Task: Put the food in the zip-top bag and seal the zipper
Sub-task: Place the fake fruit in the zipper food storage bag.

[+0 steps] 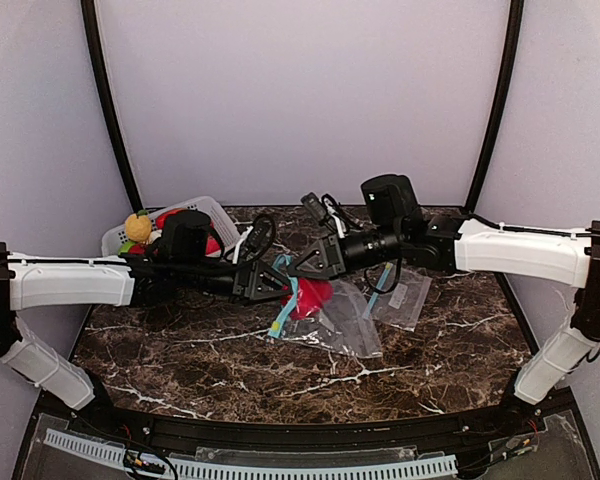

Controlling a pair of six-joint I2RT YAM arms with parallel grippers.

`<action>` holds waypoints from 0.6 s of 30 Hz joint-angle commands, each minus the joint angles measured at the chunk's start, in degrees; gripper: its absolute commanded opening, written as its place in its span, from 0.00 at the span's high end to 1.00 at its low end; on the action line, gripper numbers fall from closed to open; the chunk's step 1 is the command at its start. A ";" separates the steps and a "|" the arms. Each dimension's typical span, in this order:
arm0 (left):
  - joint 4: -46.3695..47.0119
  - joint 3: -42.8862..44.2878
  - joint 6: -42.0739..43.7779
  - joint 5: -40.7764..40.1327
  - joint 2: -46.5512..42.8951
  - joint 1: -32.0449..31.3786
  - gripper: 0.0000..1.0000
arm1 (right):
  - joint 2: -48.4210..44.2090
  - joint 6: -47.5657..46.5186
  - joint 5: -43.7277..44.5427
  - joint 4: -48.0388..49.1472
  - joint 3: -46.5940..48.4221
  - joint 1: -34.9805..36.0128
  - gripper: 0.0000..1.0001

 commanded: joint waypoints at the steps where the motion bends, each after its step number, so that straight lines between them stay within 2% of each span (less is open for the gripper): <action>1: 3.60 3.09 2.48 -0.04 -0.86 -1.75 0.51 | -0.44 -0.06 -0.81 3.88 -1.58 -0.22 1.00; 9: 0.65 3.85 3.15 -12.49 -1.42 -2.35 0.51 | -1.21 -0.14 -0.25 4.01 -2.90 -0.20 1.00; 14: -9.84 4.99 4.06 -24.62 -2.09 -2.35 0.51 | -1.70 -0.21 0.39 3.97 -3.52 -0.12 1.00; 18: -12.53 5.14 4.00 -26.40 -2.23 -2.52 0.48 | -1.73 -0.30 0.95 3.97 -3.88 -0.12 1.00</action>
